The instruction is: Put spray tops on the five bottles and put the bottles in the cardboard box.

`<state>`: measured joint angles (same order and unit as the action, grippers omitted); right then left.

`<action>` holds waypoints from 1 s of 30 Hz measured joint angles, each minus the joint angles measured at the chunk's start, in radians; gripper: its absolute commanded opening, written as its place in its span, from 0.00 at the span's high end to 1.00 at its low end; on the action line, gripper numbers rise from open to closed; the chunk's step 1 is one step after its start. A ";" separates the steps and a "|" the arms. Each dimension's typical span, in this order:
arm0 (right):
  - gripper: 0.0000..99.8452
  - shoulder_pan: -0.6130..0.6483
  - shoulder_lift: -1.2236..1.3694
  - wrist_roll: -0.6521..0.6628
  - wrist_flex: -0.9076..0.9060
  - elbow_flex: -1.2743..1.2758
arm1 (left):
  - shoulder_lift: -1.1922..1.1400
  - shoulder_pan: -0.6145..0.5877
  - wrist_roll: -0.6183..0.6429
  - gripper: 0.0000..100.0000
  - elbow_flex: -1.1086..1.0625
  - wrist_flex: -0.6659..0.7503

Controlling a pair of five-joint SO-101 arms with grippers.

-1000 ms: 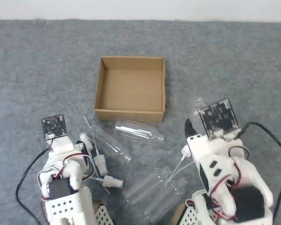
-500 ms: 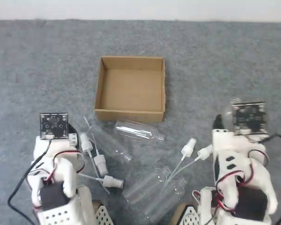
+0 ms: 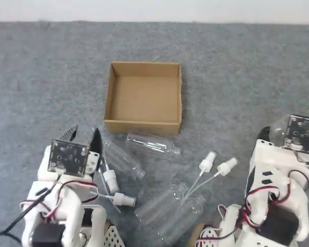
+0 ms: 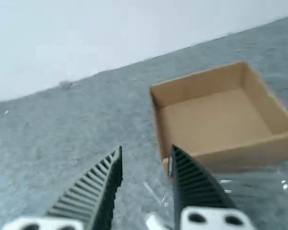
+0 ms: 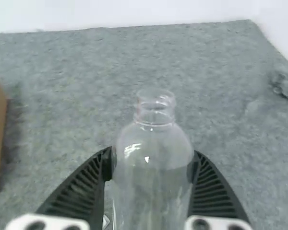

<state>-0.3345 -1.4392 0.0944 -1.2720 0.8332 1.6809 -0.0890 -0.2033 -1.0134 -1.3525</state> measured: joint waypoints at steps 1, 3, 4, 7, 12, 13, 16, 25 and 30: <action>0.89 -0.011 0.000 -0.003 0.000 0.000 | -0.040 0.020 0.000 0.81 0.025 -0.012; 0.89 -0.028 0.000 -0.008 0.000 0.000 | -0.137 0.061 0.000 0.77 0.091 -0.044; 0.89 -0.031 0.000 -0.009 0.000 0.000 | -0.196 0.086 0.000 0.75 0.123 -0.064; 0.89 -0.035 0.000 -0.009 0.000 0.000 | -0.379 0.160 0.035 0.72 0.226 -0.130; 0.89 -0.066 0.000 -0.009 0.014 0.000 | -0.634 0.301 0.126 0.72 0.315 -0.161; 0.89 -0.074 0.000 -0.009 0.017 0.000 | -0.667 0.331 0.140 0.72 0.318 -0.160; 0.89 -0.091 0.000 -0.009 0.021 0.000 | -0.733 0.416 0.201 0.72 0.321 -0.147; 0.89 -0.091 0.000 -0.009 0.021 0.000 | -0.882 0.603 0.342 0.72 0.296 0.015; 0.89 -0.091 0.000 -0.009 0.021 0.000 | -1.002 0.689 0.405 0.72 0.239 0.157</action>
<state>-0.4250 -1.4392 0.0852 -1.2505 0.8332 0.6790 0.5999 0.2018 -0.7741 -1.1960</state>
